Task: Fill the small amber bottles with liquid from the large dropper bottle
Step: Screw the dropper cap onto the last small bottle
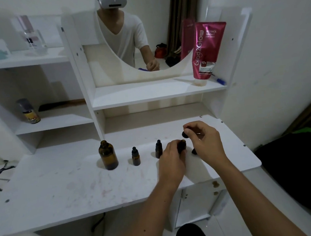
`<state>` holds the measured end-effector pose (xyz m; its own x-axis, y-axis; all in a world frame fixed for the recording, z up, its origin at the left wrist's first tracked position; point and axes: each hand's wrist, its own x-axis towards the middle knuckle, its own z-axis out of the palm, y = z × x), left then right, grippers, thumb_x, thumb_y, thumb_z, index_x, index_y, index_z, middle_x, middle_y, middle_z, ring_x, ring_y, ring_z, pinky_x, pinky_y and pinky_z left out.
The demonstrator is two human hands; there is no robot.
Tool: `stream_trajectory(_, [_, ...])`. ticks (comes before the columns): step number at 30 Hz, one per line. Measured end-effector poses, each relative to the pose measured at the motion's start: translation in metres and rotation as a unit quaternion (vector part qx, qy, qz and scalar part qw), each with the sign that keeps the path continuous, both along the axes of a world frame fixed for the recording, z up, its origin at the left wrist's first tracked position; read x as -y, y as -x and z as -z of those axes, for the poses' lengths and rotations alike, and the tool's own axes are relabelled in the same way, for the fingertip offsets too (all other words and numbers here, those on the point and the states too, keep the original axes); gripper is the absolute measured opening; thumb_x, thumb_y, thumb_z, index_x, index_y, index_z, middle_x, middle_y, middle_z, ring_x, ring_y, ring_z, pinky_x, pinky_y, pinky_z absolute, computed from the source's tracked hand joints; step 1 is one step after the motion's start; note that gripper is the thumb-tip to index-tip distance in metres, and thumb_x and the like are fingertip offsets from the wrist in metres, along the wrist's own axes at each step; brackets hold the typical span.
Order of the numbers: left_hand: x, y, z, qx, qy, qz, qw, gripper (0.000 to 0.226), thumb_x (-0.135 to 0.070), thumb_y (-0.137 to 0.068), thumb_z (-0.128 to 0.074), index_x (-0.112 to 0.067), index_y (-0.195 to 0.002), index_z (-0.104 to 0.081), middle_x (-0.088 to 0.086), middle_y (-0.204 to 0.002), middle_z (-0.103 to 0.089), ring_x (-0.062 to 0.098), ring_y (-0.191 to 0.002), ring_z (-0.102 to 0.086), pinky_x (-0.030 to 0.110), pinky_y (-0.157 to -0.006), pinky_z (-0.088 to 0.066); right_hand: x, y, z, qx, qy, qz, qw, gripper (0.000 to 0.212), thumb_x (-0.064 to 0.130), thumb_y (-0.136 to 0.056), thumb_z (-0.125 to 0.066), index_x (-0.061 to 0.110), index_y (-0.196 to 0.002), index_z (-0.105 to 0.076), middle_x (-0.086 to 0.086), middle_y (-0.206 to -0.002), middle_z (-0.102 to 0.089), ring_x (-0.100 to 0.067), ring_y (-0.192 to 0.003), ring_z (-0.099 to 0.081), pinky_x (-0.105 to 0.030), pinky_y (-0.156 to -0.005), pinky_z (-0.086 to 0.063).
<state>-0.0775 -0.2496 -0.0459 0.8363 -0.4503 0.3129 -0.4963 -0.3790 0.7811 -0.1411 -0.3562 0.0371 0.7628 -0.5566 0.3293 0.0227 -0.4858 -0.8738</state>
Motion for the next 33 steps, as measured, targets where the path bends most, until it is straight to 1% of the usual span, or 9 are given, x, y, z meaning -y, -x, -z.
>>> stream_trajectory(4, [-0.001, 0.001, 0.001, -0.009, -0.013, 0.002, 1.0, 0.032, -0.027, -0.101, -0.058, -0.024, -0.133, -0.056, -0.007, -0.131, -0.061, 0.013, -0.115, -0.061, 0.035, -0.096, -0.054, -0.001, 0.007, -0.011, 0.035, -0.004, 0.023, 0.999, 0.011, 0.014, -0.099, -0.068, 0.019, -0.106, -0.075, 0.007, -0.093, -0.078, -0.007, -0.092, -0.076, -0.026, -0.086, -0.059])
stream_trajectory(8, [-0.008, 0.007, -0.001, -0.042, -0.027, 0.007, 0.999, 0.052, -0.038, -0.102, -0.058, -0.022, -0.149, -0.044, -0.007, -0.147, -0.05, 0.013, -0.13, -0.052, 0.03, -0.104, -0.047, -0.007, 0.014, -0.029, 0.062, 0.017, 0.037, 0.997, 0.011, 0.015, -0.1, -0.068, 0.018, -0.109, -0.075, 0.007, -0.096, -0.078, -0.005, -0.093, -0.076, -0.023, -0.088, -0.058])
stream_trajectory(11, [-0.017, 0.01, -0.004, -0.063, -0.017, 0.009, 0.998, 0.058, -0.039, -0.1, -0.061, -0.02, -0.151, -0.042, -0.007, -0.149, -0.05, 0.011, -0.134, -0.049, 0.028, -0.111, -0.042, -0.015, 0.02, -0.042, 0.09, 0.042, 0.044, 0.994, 0.012, 0.012, -0.1, -0.069, 0.015, -0.109, -0.075, 0.008, -0.097, -0.077, -0.002, -0.091, -0.075, -0.019, -0.087, -0.058])
stream_trajectory(17, [-0.068, 0.019, -0.009, -0.146, 0.05, 0.053, 0.987, 0.054, -0.037, -0.093, -0.072, -0.026, -0.143, -0.053, -0.016, -0.136, -0.06, -0.002, -0.119, -0.056, 0.018, -0.103, -0.044, -0.041, 0.02, -0.054, 0.1, 0.077, 0.025, 0.992, 0.013, 0.012, -0.099, -0.07, 0.013, -0.111, -0.076, 0.01, -0.098, -0.076, -0.001, -0.092, -0.074, -0.014, -0.085, -0.056])
stream_trajectory(21, [-0.115, 0.014, -0.012, -0.151, 0.063, 0.059, 0.985, 0.046, -0.036, -0.093, -0.072, -0.027, -0.136, -0.059, -0.017, -0.125, -0.066, -0.004, -0.111, -0.061, 0.026, -0.103, -0.052, -0.071, 0.009, -0.055, 0.096, 0.058, -0.009, 0.994, 0.013, 0.013, -0.098, -0.071, 0.013, -0.11, -0.076, 0.012, -0.095, -0.076, 0.002, -0.091, -0.074, -0.014, -0.081, -0.057])
stream_trajectory(24, [-0.151, 0.004, -0.015, -0.142, 0.087, 0.02, 0.986, 0.043, -0.03, -0.093, -0.073, -0.025, -0.134, -0.06, -0.014, -0.116, -0.068, -0.002, -0.101, -0.066, 0.023, -0.093, -0.057, -0.096, -0.003, -0.056, 0.102, 0.024, -0.042, 0.994, 0.012, 0.012, -0.099, -0.07, 0.015, -0.109, -0.075, 0.01, -0.095, -0.077, 0.0, -0.092, -0.075, -0.013, -0.083, -0.056])
stream_trajectory(28, [-0.195, -0.013, -0.016, -0.123, 0.112, -0.095, 0.982, 0.035, -0.025, -0.089, -0.078, -0.022, -0.119, -0.06, -0.01, -0.099, -0.067, 0.001, -0.085, -0.065, 0.013, -0.073, -0.055, -0.13, -0.023, -0.059, 0.114, -0.011, -0.08, 0.99, 0.013, 0.012, -0.099, -0.07, 0.015, -0.111, -0.074, 0.006, -0.101, -0.077, 0.0, -0.094, -0.074, -0.011, -0.084, -0.053])
stream_trajectory(30, [-0.209, -0.02, -0.016, -0.106, 0.119, -0.154, 0.975, 0.038, -0.026, -0.085, -0.081, -0.022, -0.115, -0.057, -0.007, -0.099, -0.065, 0.008, -0.083, -0.064, 0.011, -0.069, -0.052, -0.142, -0.034, -0.06, 0.112, -0.013, -0.094, 0.989, 0.014, 0.012, -0.099, -0.069, 0.012, -0.113, -0.075, 0.005, -0.102, -0.077, -0.001, -0.095, -0.074, -0.012, -0.085, -0.055])
stream_trajectory(33, [-0.218, -0.034, -0.015, -0.075, 0.122, -0.2, 0.969, 0.053, -0.025, -0.08, -0.086, -0.022, -0.119, -0.051, -0.002, -0.11, -0.06, 0.012, -0.092, -0.061, 0.011, -0.07, -0.05, -0.157, -0.051, -0.064, 0.109, -0.009, -0.11, 0.988, 0.016, 0.014, -0.099, -0.069, 0.013, -0.114, -0.075, 0.003, -0.105, -0.077, -0.006, -0.1, -0.074, -0.018, -0.091, -0.057])
